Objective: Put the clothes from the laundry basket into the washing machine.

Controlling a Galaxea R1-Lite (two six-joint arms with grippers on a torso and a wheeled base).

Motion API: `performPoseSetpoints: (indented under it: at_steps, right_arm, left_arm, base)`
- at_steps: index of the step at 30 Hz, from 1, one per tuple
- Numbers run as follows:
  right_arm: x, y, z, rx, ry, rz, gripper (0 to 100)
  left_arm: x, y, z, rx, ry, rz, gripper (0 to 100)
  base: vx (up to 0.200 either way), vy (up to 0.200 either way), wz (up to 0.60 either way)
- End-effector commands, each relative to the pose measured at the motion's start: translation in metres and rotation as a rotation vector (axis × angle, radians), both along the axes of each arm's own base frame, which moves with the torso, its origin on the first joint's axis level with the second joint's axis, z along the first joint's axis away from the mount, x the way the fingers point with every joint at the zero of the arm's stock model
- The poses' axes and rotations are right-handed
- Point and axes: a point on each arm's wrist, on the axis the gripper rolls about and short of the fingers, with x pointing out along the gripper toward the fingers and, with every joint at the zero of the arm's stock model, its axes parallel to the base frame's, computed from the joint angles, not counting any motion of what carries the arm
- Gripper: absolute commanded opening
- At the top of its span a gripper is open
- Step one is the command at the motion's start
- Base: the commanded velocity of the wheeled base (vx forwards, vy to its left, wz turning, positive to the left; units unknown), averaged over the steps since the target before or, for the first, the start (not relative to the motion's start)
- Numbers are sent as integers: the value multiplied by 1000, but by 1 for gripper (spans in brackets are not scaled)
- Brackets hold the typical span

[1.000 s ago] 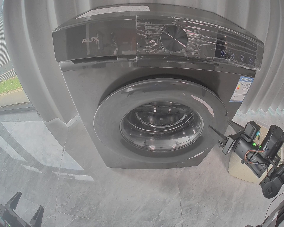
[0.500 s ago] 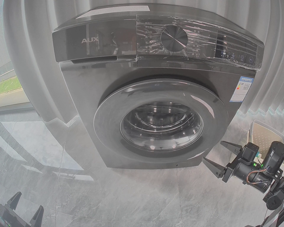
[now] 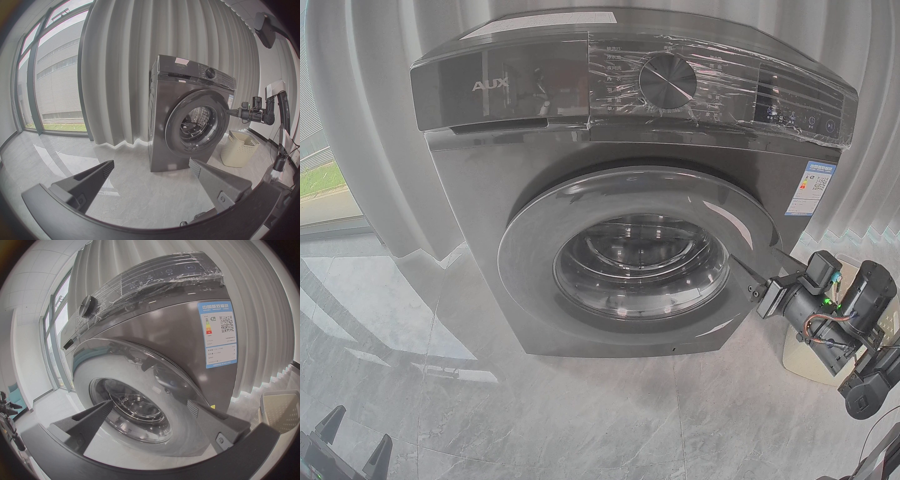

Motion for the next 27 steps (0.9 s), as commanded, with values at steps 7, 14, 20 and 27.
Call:
performPoseSetpoints:
  at_steps: [7, 14, 20, 27]
  right_arm:
    - [9, 3, -1, 3, -2, -8, 100]
    - [9, 3, 0, 4, -5, -10, 100]
    - [9, 2, 1, 3, -10, -12, 100]
    - [9, 3, 1, 2, -10, -12, 100]
  left_arm:
    - [1, 0, -5, 8, 18, -1, 100]
    - [1, 0, -5, 10, 18, -1, 100]
    - [1, 0, -5, 10, 18, -1, 100]
    - [1, 0, -5, 10, 18, -1, 100]
  base:
    - [143, 0, 0]
    - [0, 0, 0]
    - [0, 0, 0]
    - [0, 0, 0]
